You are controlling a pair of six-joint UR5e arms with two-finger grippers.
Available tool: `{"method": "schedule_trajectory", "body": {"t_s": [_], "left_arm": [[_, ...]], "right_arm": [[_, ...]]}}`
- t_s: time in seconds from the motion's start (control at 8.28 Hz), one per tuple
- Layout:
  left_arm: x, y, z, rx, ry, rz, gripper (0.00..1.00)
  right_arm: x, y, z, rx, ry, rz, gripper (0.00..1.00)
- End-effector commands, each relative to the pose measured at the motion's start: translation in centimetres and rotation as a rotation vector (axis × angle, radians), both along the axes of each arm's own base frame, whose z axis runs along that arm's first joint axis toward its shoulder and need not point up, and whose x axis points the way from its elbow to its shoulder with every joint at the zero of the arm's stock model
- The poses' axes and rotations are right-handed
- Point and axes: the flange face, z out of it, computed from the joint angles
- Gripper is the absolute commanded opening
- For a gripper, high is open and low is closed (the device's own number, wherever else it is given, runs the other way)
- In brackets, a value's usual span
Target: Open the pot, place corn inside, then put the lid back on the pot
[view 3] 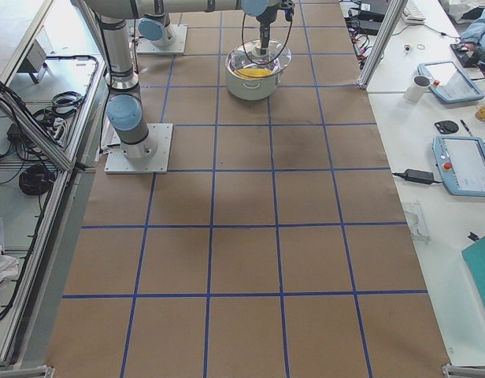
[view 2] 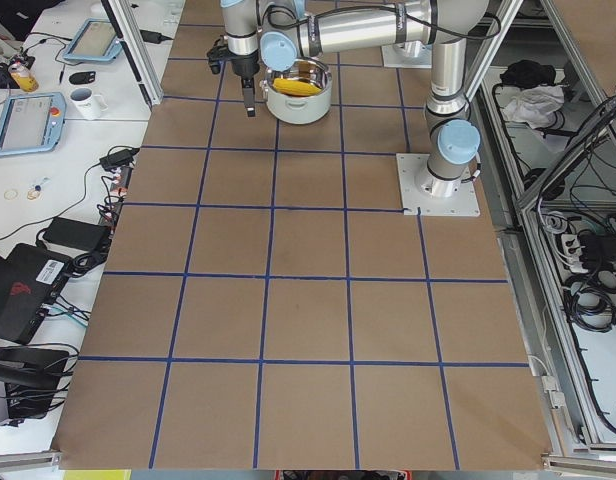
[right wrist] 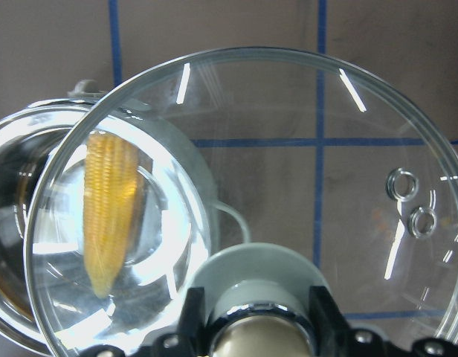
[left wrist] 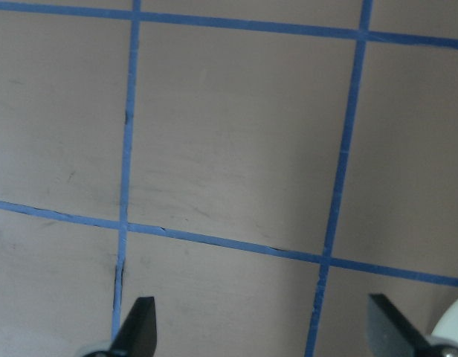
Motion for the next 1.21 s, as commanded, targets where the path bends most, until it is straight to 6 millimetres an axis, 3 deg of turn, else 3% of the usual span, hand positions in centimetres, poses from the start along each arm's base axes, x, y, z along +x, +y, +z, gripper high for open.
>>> {"method": "schedule_trajectory", "body": {"t_s": [0.0,0.48,0.72,1.09], "left_arm": [[5.9,-0.5,5.1,-0.035,0.091,0.076,1.00],[4.4,3.0,11.0,-0.125,0.093,0.056,1.00],[4.2,4.8,11.9,-0.091,0.101,0.057,1.00],[4.1,5.3,12.4,-0.080,0.103,0.058,1.00]], "right_arm": [[9.5,0.1,-6.0,-0.014,-0.008,-0.022,0.32],[9.9,-0.1,-7.8,0.023,-0.015,-0.013,0.33],[10.3,0.0,-8.3,0.051,-0.049,-0.005,0.33],[10.0,-0.1,-8.5,0.049,-0.030,0.003,0.33]]}}
